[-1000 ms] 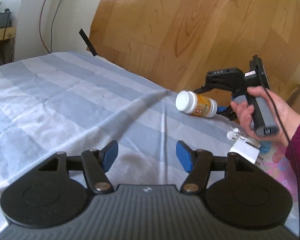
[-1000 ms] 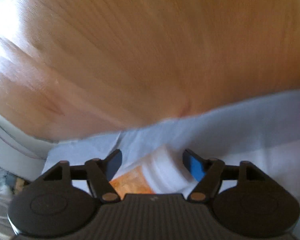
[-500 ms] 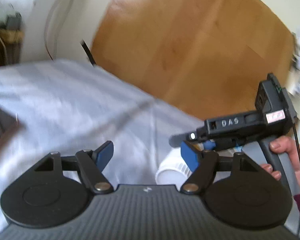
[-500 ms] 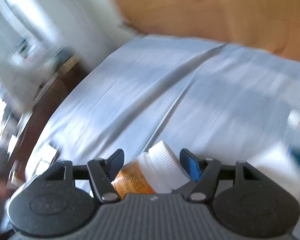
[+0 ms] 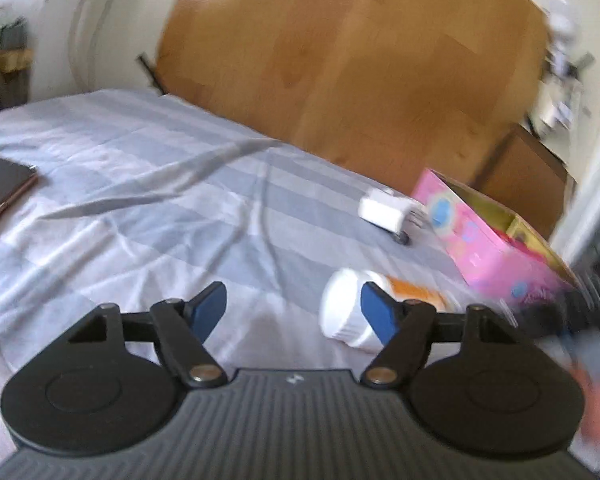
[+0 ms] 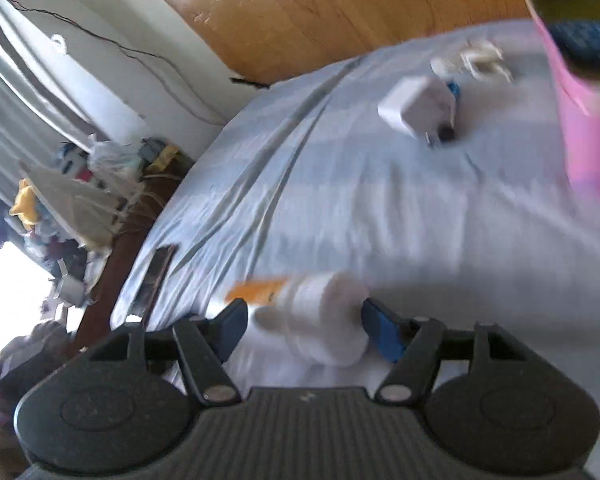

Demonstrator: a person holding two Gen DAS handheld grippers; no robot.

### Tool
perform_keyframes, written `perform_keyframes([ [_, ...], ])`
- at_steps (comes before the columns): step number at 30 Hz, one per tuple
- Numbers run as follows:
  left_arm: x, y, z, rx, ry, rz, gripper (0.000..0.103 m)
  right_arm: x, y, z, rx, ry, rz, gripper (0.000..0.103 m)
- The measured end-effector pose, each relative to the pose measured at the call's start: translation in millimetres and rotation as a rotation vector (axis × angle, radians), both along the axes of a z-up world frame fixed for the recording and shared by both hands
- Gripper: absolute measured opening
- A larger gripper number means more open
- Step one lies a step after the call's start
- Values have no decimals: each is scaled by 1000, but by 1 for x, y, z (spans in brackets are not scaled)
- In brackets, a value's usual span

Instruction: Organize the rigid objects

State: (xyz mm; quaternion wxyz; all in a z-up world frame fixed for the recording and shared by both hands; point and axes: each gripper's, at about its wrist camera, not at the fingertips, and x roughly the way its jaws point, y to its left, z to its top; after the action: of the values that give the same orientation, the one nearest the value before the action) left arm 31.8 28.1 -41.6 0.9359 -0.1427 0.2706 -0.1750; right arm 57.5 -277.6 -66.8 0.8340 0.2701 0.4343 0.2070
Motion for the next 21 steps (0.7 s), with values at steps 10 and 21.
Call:
perform_keyframes([
  [10, 13, -10, 13, -72, 83, -294, 93, -68, 32, 15, -528, -432, 145, 89],
  [21, 38, -42, 20, -92, 119, -356, 65, -25, 46, -2, -572, -446, 195, 66],
])
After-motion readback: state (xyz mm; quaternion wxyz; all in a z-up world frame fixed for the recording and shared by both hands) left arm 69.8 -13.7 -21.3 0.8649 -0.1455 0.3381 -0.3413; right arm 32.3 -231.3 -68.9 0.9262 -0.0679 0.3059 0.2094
